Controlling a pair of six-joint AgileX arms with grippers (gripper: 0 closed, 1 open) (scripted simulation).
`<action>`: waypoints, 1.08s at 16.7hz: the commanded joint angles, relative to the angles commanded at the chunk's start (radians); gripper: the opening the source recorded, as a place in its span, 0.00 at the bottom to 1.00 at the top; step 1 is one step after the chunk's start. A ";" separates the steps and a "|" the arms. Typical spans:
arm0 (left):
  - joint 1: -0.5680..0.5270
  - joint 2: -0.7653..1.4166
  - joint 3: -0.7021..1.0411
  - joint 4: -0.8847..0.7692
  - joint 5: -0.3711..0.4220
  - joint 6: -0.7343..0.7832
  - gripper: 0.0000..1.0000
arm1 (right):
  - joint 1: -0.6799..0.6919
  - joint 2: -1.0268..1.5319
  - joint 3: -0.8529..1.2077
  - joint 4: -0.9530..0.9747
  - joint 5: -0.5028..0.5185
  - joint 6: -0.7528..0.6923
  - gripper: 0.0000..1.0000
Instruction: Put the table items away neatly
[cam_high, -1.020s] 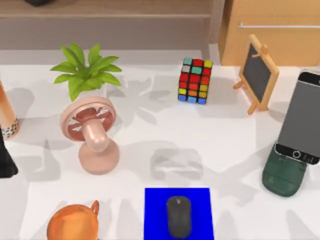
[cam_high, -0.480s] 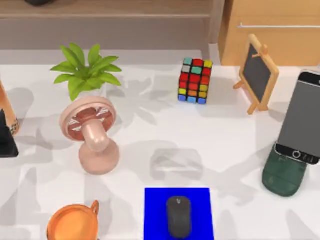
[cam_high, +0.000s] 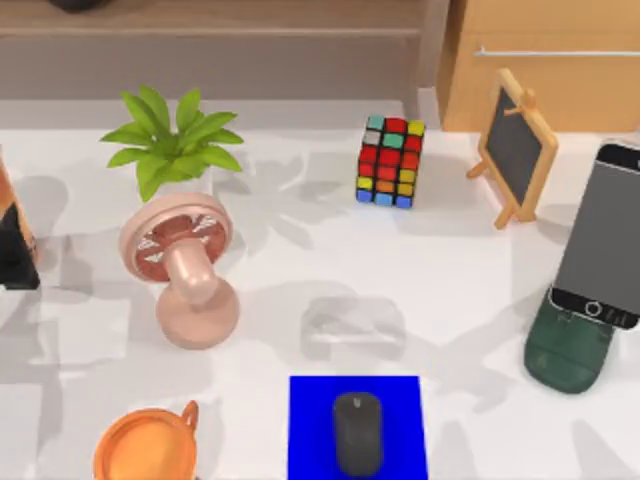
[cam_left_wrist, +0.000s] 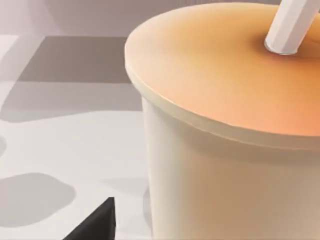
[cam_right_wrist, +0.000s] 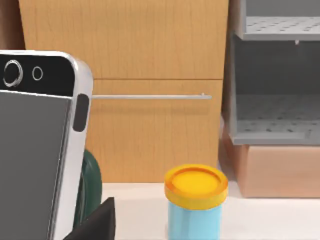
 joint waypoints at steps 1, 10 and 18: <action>0.002 0.032 0.013 0.029 0.009 0.001 1.00 | 0.000 0.000 0.000 0.000 0.000 0.000 1.00; -0.002 0.082 0.042 0.066 0.014 0.002 1.00 | 0.000 0.000 0.000 0.000 0.000 0.000 1.00; -0.030 0.190 0.138 0.081 -0.012 -0.005 1.00 | 0.000 0.000 0.000 0.000 0.000 0.000 1.00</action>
